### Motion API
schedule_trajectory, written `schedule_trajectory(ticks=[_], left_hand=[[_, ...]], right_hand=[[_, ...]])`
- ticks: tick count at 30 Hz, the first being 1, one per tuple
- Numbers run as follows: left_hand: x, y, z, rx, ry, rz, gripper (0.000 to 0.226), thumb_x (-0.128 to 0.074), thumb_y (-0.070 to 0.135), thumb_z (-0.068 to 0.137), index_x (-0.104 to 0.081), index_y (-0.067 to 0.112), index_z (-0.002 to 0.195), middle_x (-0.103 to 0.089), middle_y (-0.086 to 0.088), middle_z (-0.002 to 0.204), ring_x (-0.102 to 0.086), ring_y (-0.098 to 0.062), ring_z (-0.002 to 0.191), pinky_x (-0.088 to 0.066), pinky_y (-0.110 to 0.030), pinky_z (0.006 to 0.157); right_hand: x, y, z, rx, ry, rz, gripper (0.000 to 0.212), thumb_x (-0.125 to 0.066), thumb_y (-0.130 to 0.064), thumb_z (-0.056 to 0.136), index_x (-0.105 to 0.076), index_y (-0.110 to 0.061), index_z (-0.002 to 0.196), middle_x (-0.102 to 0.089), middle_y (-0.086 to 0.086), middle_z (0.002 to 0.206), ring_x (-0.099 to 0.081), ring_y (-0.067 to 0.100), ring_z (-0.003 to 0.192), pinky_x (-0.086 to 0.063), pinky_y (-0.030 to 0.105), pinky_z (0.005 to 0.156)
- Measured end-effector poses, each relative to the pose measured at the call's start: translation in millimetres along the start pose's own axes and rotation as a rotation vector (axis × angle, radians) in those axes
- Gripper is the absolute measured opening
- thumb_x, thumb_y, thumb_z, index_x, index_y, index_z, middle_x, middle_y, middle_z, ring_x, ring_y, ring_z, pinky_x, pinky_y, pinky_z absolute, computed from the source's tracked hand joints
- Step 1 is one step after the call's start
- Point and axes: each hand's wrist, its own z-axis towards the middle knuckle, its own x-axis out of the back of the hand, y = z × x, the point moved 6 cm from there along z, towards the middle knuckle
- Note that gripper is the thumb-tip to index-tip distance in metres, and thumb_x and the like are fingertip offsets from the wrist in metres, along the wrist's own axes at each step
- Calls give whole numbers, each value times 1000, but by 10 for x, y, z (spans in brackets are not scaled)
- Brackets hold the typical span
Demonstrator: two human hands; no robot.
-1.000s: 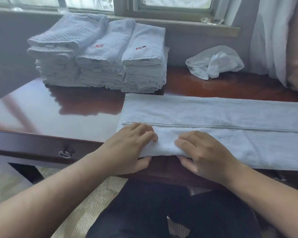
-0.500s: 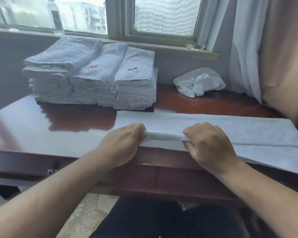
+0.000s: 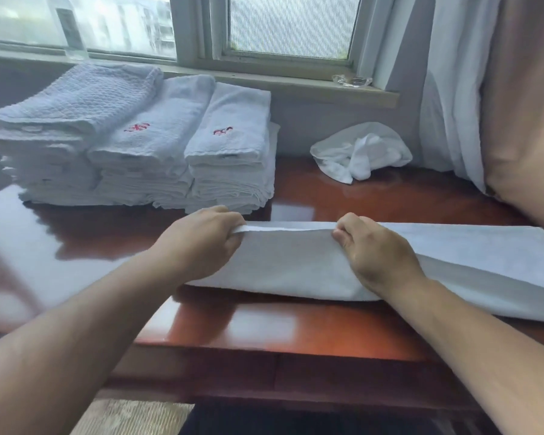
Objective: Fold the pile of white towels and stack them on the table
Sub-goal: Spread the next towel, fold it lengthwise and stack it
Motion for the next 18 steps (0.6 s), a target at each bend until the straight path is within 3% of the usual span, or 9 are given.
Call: schedule_trajectory(ticks=[4,8,12,14,18], left_hand=[[-92,-229,161,78,13,65,24,-51,43,98,-52,29,78,-47,15,72,-45,-18,78,-33,-33,64],[-171,-382,193,157,9,61,13,-58,46,93,-62,34,90,-54,15,76,-53,-19,82,-37,-32,64],[-172,-386,194,202,-5,200,20,-57,49,92,-62,36,107,-60,10,100,-56,-21,105,-40,-35,79],[-152,-271,219,161,31,281,30,-59,44,91,-59,35,120,-59,7,116,-52,-22,116,-40,-39,91],[-280,304,375,-10,-6,122,40,-54,46,94,-51,37,133,-54,10,129,-47,-19,123,-38,-38,102]], right_hand=[[-212,83,264,102,-154,-4,23,-44,-42,104,-56,-22,104,-52,-8,91,-59,27,84,-42,38,68],[-387,172,485,153,-252,46,16,-50,-42,101,-57,-27,104,-49,-15,93,-57,19,86,-38,33,72],[-539,215,552,132,-287,131,15,-58,-45,96,-57,-31,102,-47,-18,88,-55,13,84,-41,31,75],[-554,220,515,91,-254,184,26,-66,-46,92,-56,-29,110,-45,-20,85,-50,9,81,-39,30,75],[-354,317,280,36,-73,34,47,-82,-37,80,-62,-21,119,-59,-2,101,-53,26,95,-40,41,82]])
